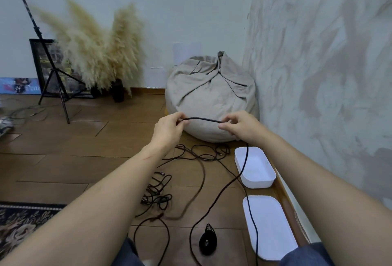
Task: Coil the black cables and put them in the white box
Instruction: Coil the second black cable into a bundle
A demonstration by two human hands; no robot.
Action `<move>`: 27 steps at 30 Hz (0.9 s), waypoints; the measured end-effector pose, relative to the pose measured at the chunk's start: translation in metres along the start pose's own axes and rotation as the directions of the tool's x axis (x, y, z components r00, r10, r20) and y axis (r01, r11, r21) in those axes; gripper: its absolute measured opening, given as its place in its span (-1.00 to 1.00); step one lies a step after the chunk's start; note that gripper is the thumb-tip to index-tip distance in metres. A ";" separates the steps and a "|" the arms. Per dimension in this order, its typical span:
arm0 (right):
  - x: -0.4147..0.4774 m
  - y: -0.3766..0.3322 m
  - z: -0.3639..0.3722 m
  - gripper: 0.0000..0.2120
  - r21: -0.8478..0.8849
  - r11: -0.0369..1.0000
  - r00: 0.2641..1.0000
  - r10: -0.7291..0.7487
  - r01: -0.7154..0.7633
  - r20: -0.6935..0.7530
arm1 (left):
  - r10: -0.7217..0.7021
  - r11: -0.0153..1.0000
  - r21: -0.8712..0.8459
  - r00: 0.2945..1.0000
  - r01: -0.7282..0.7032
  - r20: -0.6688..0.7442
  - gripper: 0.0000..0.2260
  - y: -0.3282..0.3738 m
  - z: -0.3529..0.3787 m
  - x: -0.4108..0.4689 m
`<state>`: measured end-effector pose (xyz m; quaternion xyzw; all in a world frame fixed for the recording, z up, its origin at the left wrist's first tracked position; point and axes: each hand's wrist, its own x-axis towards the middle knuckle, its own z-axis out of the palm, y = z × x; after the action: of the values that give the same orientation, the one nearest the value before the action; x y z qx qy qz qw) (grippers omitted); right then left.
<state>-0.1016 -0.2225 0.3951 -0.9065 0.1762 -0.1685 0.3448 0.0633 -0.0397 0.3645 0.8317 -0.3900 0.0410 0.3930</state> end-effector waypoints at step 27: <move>-0.009 -0.008 -0.032 -0.81 0.189 0.982 0.994 -0.010 0.030 -0.107 | 0.070 0.997 0.038 0.996 -0.067 -0.061 -0.89 0.021 -0.022 0.008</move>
<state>-0.1213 -0.2315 0.4218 -0.8609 0.1682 -0.2357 0.4183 0.0594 -0.0375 0.3957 0.8231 -0.4050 0.0875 0.3883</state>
